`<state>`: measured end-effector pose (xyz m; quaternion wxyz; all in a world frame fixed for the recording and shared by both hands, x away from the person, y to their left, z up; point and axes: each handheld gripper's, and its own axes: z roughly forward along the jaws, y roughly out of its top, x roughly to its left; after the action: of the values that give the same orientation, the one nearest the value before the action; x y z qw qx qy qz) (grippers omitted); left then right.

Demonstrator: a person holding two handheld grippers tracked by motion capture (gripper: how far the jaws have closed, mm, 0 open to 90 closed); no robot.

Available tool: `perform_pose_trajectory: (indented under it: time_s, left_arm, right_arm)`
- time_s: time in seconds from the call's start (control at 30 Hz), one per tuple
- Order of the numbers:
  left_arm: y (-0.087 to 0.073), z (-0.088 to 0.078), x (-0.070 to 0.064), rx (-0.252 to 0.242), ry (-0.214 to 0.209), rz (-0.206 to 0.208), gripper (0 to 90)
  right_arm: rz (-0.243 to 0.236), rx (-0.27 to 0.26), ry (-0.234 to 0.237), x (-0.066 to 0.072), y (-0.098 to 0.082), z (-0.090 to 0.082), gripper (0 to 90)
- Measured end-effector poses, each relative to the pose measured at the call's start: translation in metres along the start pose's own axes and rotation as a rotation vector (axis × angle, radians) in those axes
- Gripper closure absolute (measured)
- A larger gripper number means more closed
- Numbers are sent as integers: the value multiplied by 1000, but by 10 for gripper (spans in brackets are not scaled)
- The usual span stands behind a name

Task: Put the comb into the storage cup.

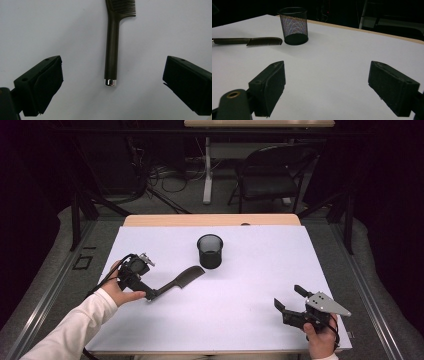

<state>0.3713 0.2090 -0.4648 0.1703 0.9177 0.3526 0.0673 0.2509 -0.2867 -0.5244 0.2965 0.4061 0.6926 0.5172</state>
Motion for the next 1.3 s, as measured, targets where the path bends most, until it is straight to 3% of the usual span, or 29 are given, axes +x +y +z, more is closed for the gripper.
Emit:
perform_pose_trajectory:
  time_s: [0.7, 1.3]
  left_arm:
    - [13, 16, 14, 45, -23, -26, 60]
    - [24, 35, 12, 92, -28, 7, 60]
  right_arm:
    - [0, 16, 4, 0, -1, 1, 142]
    - [-3, 21, 12, 0, -1, 1, 142]
